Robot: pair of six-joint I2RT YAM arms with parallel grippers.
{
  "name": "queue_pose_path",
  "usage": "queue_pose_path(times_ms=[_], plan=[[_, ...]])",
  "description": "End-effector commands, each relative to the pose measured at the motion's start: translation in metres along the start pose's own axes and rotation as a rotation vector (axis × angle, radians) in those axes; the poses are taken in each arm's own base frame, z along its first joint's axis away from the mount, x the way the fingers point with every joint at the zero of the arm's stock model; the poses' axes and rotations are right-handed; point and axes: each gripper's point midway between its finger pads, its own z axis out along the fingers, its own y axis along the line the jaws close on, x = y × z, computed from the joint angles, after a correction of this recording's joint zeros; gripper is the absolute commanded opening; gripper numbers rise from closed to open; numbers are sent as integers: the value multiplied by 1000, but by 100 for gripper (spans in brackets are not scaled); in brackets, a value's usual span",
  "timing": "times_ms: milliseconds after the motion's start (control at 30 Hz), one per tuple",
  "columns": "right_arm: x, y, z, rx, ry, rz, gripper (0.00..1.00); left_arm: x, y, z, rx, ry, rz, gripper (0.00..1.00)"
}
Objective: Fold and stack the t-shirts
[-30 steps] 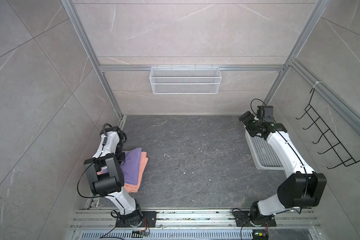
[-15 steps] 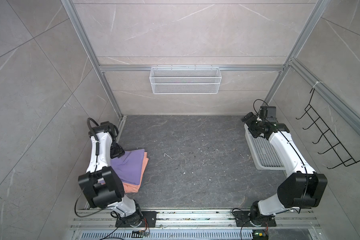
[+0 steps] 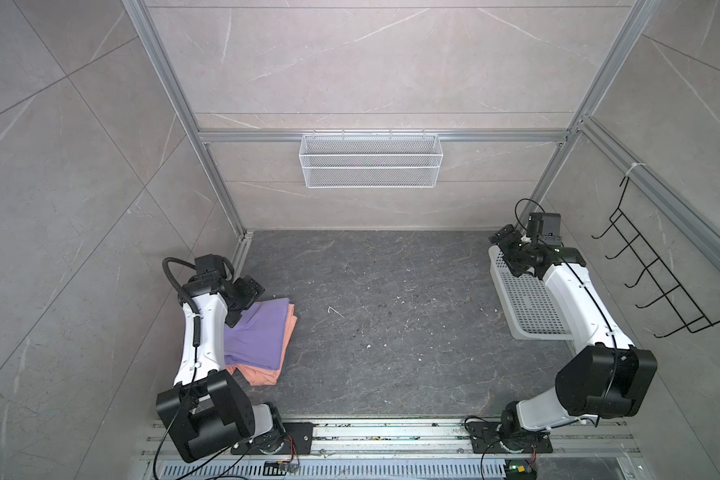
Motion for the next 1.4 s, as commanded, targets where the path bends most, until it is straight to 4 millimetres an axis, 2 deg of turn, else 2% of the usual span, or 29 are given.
queue_pose_path(times_ms=[0, 100, 267, 367, 433, 533, 667, 767, 867, 933, 1033, 1100, 1167, 1300, 1367], plan=[[1, -3, -19, -8, -4, -19, 92, -25, 14, 1, 43, -73, -90, 86], [1, -10, -26, 2, -12, -17, 92, -22, 43, 15, 31, -43, -176, 86], [-1, -20, -35, 18, -25, -8, 92, -5, 86, 43, 34, 12, -299, 85], [-1, -22, -39, 21, -25, -7, 92, -1, 91, 49, 64, 25, -308, 85], [0, -22, -40, 16, -23, -4, 92, -5, 85, 42, 84, 15, -271, 84], [1, -20, -40, 2, -18, 4, 92, -22, 64, 11, 148, -75, -185, 85], [-2, -15, -43, -17, -36, -5, 92, -45, 27, -59, 236, -251, -32, 90], [-11, -11, -52, -11, -73, -44, 92, -50, 0, -106, 283, -319, 50, 91], [-29, -9, -68, 38, -135, -120, 93, -48, -27, -135, 285, -375, 167, 99], [-42, -5, -80, 63, -183, -185, 93, -45, -38, -141, 245, -419, 250, 100], [-63, 8, -98, 71, -265, -294, 94, -36, -44, -133, 139, -457, 406, 100], [-74, 15, -111, 73, -319, -356, 100, -31, -54, -124, 118, -504, 497, 100], [-83, 16, -123, 92, -378, -414, 100, -24, -65, -110, 101, -579, 600, 100], [-81, 7, -133, 135, -391, -438, 100, -14, -78, -80, 181, -693, 657, 100], [-75, -2, -133, 152, -384, -431, 100, -7, -73, -58, 195, -721, 660, 100]])
